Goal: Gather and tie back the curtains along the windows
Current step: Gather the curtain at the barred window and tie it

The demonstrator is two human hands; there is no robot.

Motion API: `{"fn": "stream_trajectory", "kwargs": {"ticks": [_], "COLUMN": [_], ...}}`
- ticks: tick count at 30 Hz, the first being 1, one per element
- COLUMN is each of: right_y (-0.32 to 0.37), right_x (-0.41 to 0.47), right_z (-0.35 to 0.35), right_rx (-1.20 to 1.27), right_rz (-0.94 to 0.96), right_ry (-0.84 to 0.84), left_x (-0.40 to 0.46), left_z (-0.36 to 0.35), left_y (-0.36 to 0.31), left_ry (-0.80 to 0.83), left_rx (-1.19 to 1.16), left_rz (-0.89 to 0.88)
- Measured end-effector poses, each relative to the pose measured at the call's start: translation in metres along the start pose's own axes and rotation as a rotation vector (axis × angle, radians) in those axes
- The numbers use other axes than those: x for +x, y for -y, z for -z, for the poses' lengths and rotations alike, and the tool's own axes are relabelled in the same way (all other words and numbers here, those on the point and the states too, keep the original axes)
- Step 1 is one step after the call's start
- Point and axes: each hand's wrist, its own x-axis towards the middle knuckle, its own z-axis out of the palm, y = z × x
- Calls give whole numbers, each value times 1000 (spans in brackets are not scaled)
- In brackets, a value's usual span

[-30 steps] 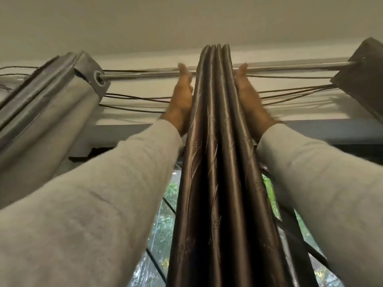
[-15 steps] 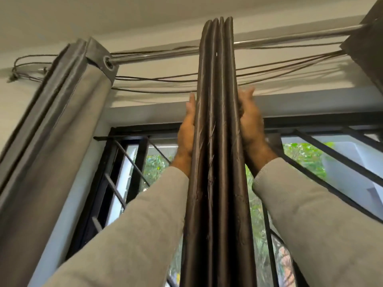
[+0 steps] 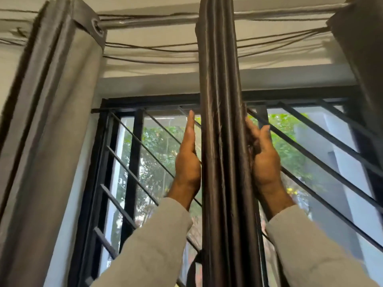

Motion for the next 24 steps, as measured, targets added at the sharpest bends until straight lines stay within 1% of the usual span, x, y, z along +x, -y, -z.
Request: {"fn": "stream_trajectory", "kwargs": {"ticks": [1, 2, 3, 4, 5, 6, 8, 9, 11, 12, 13, 14, 16, 20, 22, 24], "right_y": [-8, -22, -31, -39, -46, -52, -51, -42, -30, -25, -20, -16, -11, -9, -10, -11], "right_x": [-11, -32, -57, -78, -98, -112, -137, -146, -165, -174, -184, -194, -214, -256, -266, -271], "right_z": [1, 1, -5, -13, -21, -25, -29, -28, -20, -15, -11, -8, -6, -3, 4, 16], "right_rx": [3, -15, -82, -215, -365, -405, -386, -398, -376, -404, -469, -557, -640, -792, -880, -985], "right_rz": [-50, -88, -146, -170, -202, -199, -251, -247, -189, -150, -130, -110, -66, 83, 135, 175], "right_ry": [-3, -30, -76, -85, -139, -177, -253, -259, -242, -228, -213, -196, -200, -244, -275, -244], "left_x": [-9, -27, -48, -69, -89, -106, -131, -140, -161, -172, -183, -195, -221, -263, -267, -267], "left_z": [1, 3, -2, -9, -12, -16, -9, 0, 17, 29, 38, 45, 54, 47, 42, 38], "left_y": [8, 21, 28, 34, 37, 34, 26, 22, 8, 6, 5, 3, 3, -8, -8, -7], "left_ry": [39, 68, 49, 20, 5, 16, -73, -104, -126, -140, -139, -126, -88, -15, -51, -112], "left_rx": [-28, -132, -190, -223, -218, -195, -91, -20, 123, 205, 283, 319, 373, 600, 694, 730], "left_rz": [30, 128, 257, 370, 459, 512, 482, 425, 289, 250, 238, 229, 201, -18, -82, -78]}}
